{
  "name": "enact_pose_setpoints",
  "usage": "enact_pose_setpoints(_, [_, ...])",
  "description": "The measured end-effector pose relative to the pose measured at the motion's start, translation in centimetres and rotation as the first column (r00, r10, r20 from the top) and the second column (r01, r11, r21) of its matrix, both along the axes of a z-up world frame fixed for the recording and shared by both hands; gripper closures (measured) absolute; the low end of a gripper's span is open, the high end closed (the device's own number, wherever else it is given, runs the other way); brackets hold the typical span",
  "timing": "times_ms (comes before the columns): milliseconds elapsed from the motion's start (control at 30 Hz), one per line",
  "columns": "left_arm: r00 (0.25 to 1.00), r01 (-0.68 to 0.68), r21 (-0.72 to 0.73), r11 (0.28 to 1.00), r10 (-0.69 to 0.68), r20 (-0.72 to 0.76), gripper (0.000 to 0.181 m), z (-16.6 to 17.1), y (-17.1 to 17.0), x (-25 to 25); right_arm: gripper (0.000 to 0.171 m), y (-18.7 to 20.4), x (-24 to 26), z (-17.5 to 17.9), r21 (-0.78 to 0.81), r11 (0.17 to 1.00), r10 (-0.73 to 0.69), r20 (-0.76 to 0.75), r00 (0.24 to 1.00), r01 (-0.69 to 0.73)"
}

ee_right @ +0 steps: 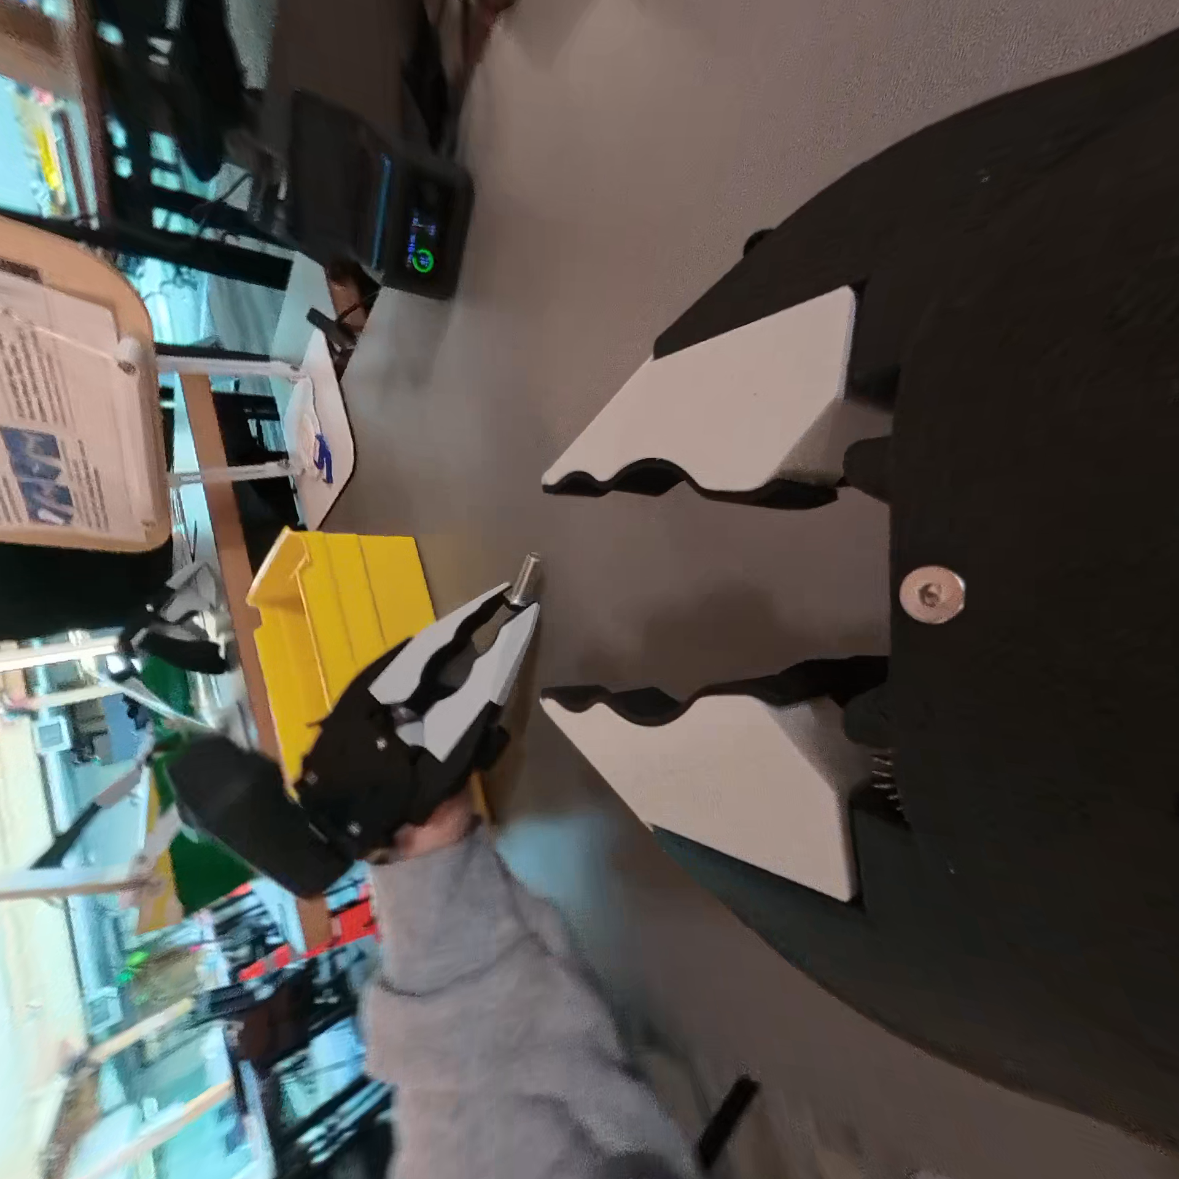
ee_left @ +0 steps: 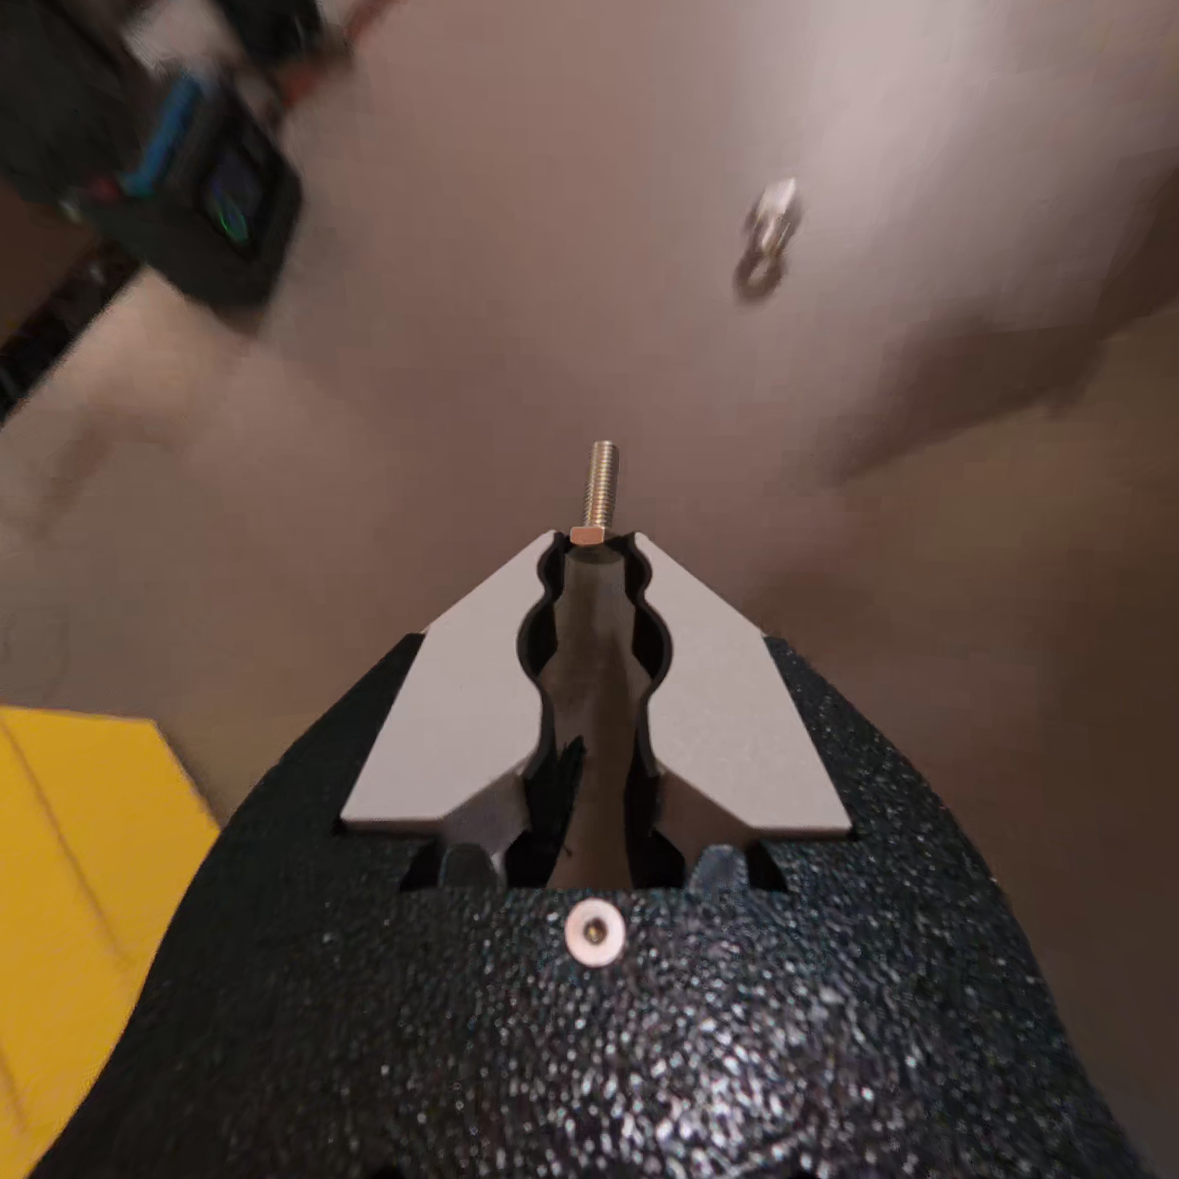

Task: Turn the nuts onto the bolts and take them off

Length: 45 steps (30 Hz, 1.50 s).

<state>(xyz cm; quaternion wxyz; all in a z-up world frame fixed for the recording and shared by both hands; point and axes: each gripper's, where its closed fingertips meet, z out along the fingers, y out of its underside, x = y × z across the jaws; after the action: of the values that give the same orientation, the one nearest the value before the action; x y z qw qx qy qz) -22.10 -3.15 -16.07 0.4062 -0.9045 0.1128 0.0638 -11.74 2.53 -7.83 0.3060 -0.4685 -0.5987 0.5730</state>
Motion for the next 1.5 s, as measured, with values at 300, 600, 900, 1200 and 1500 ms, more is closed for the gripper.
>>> enact_pose_setpoints(300, [0.902,0.073,0.692,0.718,-0.344,0.261,0.165,11.2,1.1,10.3,0.132,-3.2,0.9,5.0,-0.402,0.884,0.181,-0.178,0.967,-0.239])
enact_pose_setpoints(600, [0.875,0.126,0.718,0.684,-0.418,0.244,0.165,11.9,1.2,12.5,0.163,-4.6,1.8,5.9,-0.185,0.945,0.22,-0.248,0.943,-0.269])
enact_pose_setpoints(900, [0.969,0.129,0.62,0.774,-0.232,0.088,0.133,10.4,2.4,12.0,0.164,-3.9,1.7,4.6,-0.139,0.968,0.185,-0.179,0.966,-0.211])
enact_pose_setpoints(1200, [0.98,0.16,0.557,0.815,-0.197,0.006,0.157,8.8,3.1,11.9,0.164,-4.2,0.8,3.6,-0.049,0.981,0.181,-0.133,0.974,-0.189])
enact_pose_setpoints(1500, [0.998,0.032,0.52,0.854,-0.059,0.035,0.165,7.3,3.7,9.0,0.151,1.0,0.1,1.1,0.108,0.994,0.016,-0.085,0.996,-0.007])
